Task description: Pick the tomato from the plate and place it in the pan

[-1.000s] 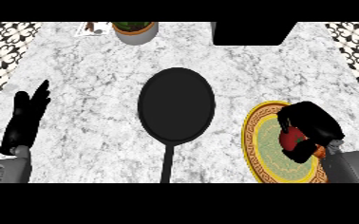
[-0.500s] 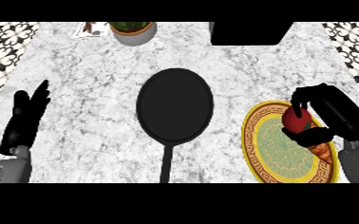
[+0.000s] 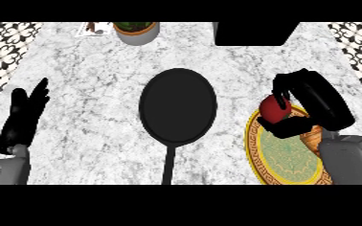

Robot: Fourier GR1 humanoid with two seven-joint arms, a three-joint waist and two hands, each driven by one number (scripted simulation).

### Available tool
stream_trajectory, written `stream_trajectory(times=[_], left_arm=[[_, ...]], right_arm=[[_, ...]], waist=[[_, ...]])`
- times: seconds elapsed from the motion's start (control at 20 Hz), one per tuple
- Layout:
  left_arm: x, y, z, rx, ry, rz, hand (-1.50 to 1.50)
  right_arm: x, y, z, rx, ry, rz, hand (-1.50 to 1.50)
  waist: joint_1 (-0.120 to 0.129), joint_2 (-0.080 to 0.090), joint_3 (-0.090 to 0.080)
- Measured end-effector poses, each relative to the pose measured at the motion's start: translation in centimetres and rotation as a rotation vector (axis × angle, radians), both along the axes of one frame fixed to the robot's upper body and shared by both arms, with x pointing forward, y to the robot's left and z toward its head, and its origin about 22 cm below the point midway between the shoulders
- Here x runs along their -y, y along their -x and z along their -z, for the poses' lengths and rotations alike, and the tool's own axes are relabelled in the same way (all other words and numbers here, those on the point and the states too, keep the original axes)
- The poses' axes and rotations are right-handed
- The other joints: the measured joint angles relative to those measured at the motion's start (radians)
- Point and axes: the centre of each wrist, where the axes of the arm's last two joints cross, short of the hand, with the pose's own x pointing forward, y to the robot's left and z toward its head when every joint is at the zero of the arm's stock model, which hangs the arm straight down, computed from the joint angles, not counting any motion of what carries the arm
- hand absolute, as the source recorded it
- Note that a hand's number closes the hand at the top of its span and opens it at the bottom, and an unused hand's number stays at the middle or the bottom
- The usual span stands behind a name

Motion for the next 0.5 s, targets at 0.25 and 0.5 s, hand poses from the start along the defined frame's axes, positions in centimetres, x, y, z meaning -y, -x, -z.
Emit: stream_trajectory(times=[0.25, 0.5], left_arm=[[0.3, 0.0, 0.4, 0.0, 0.003, 0.001, 0.0], [0.6, 0.2, 0.4, -0.002, 0.004, 0.015, 0.0]], right_arm=[[-5.6, -2.0, 0.4, -0.049, -0.083, -0.002, 1.5], [-10.8, -4.7, 1.2, -0.117, -0.146, -0.008, 1.5]], waist=[[0.005, 0.002, 0.0], [0.014, 0.004, 0.0]])
